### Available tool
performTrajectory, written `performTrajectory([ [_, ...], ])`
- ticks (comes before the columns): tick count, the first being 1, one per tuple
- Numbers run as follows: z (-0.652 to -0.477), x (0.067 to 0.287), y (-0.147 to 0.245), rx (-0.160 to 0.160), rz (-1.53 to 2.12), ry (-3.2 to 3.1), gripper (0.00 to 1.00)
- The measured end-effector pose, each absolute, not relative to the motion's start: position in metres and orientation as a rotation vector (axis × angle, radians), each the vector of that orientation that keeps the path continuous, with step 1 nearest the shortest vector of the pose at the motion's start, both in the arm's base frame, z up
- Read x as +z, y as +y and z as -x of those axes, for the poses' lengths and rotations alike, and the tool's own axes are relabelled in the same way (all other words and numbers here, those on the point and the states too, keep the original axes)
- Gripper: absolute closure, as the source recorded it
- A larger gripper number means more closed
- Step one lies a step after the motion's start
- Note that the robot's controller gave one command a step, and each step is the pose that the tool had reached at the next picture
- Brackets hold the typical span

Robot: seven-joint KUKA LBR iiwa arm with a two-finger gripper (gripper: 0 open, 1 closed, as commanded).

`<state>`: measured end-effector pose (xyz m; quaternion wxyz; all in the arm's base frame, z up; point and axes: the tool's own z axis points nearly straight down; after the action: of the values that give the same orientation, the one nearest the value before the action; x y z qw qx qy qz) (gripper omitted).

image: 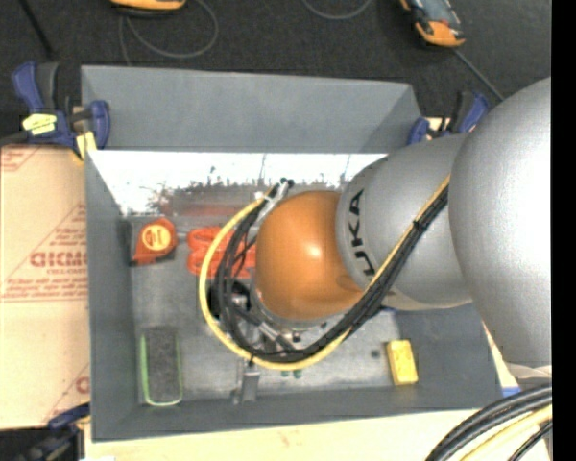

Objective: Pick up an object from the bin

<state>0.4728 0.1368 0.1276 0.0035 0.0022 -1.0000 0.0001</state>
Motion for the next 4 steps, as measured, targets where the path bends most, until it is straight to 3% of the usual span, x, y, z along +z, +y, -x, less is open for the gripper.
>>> performTrajectory([
  [1, -0.475, 0.132, 0.136, -0.002, 0.000, -3.142, 0.00],
  [3, -0.498, 0.169, 0.154, -0.001, -0.051, -3.143, 0.00],
  [4, -0.524, 0.146, 0.118, -0.009, 0.135, -3.150, 0.00],
])
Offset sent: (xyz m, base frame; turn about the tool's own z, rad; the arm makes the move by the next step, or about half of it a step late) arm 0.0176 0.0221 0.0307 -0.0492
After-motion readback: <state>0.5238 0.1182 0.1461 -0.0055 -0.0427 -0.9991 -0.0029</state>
